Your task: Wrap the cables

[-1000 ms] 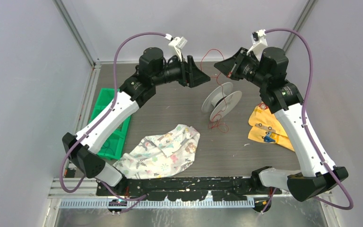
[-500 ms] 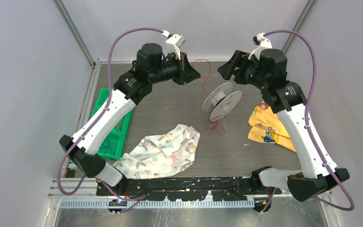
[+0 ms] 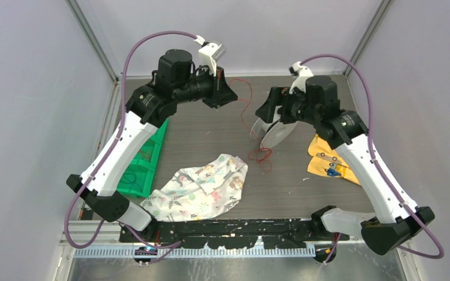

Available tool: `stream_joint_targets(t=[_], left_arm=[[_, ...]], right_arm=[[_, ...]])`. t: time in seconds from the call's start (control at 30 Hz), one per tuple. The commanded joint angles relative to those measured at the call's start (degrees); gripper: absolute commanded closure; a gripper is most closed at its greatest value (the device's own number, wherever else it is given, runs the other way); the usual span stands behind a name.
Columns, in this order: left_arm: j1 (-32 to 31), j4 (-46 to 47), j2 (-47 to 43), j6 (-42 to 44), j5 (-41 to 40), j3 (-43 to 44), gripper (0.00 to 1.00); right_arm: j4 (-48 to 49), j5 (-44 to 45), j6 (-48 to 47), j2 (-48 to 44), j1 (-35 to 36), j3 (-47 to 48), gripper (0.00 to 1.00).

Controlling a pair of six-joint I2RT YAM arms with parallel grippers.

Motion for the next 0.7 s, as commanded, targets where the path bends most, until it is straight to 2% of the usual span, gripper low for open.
stream_joint_targets(t=[0.0,0.13,0.23,0.3,0.37,0.4,0.43,0.47,0.53,0.57,0.67], left_arm=[[0.4,-0.2,-1.7,0.8,1.0,1.1,1.0],[0.4,0.4,-2.2,0.1,1.5,0.2,1.0],[0.4,0.5,-2.8,0.1,1.5,0.2,1.0],[0.4,0.6,-3.2,0.2,1.5,-0.1,1.0],[0.5,0.1,-3.6,0.5,1.3,0.0,1.0],[0.5,-0.1,-3.7,0.6,1.1,-0.2,1.0],[0.5,-0.2,-3.9,0.7,1.0,-0.3,1.0],[0.6,-0.3,-4.2,0.9,0.8,-0.5,1.0],[0.7,-0.2,-4.7,1.2,0.5,-1.1,1.0],[0.8,-0.1,-4.9,1.3,0.3,-1.5,1.0],[1.1,-0.1,-5.3,1.5,-0.1,-2.4,1.0]], right_arm=[[8.7,-6.4,1.3,2.0,4.7,-0.6,0.09],[11.0,-10.3,2.1,4.9,6.2,-1.6,0.09],[11.9,-16.9,3.1,7.7,6.5,-2.9,0.09],[12.2,-17.2,3.9,9.5,7.1,-3.9,0.09],[11.7,-14.7,4.3,10.1,7.2,-4.6,0.15],[11.3,-12.6,4.4,10.0,7.2,-4.8,0.22],[11.1,-10.5,4.3,9.5,7.2,-5.0,0.35],[10.8,-7.8,4.2,8.9,7.2,-5.1,0.49],[10.5,-2.7,4.0,7.2,7.1,-5.3,0.85],[10.2,-0.2,3.8,6.4,7.1,-5.3,0.97],[9.7,5.2,3.3,3.7,6.9,-5.4,0.99]])
